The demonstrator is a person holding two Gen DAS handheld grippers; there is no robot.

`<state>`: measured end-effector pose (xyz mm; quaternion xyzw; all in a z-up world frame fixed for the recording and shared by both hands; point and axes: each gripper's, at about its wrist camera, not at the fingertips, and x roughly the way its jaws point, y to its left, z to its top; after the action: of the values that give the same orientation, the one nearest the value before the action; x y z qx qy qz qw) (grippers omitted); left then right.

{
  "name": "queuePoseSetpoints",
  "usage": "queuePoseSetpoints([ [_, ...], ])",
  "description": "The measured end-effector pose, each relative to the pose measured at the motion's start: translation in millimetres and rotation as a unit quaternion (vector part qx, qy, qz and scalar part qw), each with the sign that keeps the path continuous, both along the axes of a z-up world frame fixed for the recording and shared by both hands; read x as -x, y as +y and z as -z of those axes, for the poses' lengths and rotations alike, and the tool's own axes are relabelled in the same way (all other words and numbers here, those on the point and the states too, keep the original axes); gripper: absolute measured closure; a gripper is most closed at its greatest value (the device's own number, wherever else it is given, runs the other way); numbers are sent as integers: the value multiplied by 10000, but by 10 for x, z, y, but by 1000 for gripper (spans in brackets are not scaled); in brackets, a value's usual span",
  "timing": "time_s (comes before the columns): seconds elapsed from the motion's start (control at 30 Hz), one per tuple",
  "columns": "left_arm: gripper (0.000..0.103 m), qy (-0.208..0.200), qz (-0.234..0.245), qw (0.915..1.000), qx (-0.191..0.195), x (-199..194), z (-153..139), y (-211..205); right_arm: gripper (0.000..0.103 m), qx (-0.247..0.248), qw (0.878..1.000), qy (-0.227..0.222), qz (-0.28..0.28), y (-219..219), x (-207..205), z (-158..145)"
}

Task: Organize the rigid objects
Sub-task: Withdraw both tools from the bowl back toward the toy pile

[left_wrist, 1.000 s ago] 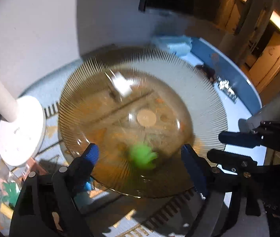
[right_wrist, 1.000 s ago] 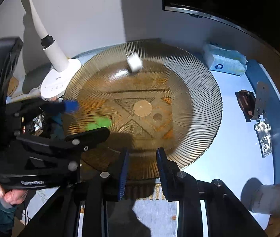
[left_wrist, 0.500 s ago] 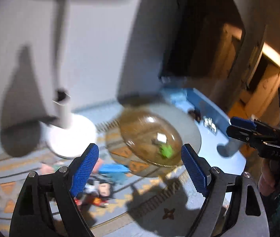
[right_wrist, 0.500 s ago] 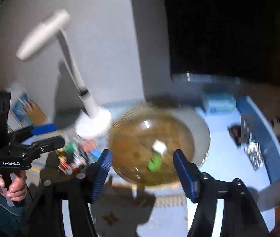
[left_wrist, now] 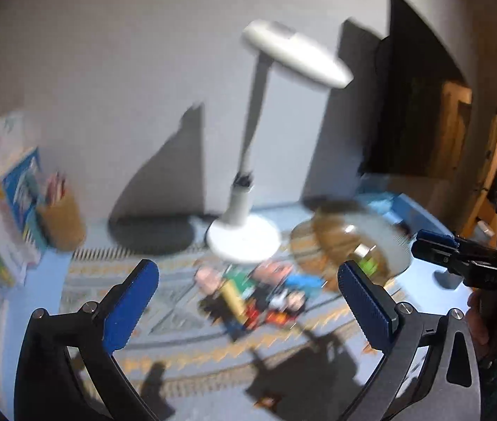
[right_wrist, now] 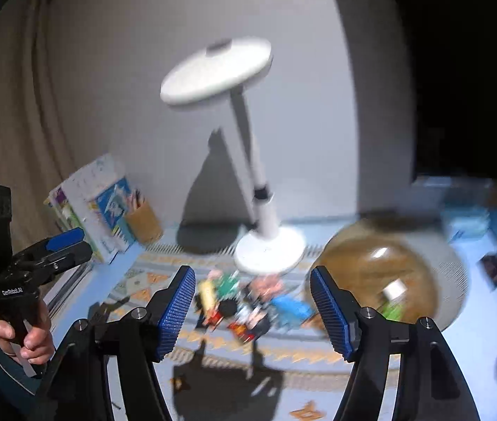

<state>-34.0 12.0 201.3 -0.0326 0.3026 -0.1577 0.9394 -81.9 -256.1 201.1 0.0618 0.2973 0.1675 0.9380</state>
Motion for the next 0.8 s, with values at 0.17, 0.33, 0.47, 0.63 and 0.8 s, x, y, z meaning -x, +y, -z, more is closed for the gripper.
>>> queuePoseSetpoints([
  [0.17, 1, 603, -450, 9971, 59, -70, 729, 256, 36, -206, 9979, 604, -71, 129, -190, 667],
  [0.33, 14, 1156, -235, 9930, -25, -220, 1246, 121, 36, -141, 9938, 1099, -47, 181, -330, 1056],
  [0.47, 28, 1237, 247, 9913, -374, -281, 1410, -188, 36, 167, 9931, 1155, -117, 270, -409, 1157],
  [0.63, 28, 1231, 658, 9874, -751, -387, 1487, -473, 36, 558, 9890, 1342, -271, 406, -626, 1311],
  [0.8, 28, 1477, 1056, 9815, -607, -611, 1565, -630, 37, 302, 9818, 1758, -645, 392, -950, 1493],
])
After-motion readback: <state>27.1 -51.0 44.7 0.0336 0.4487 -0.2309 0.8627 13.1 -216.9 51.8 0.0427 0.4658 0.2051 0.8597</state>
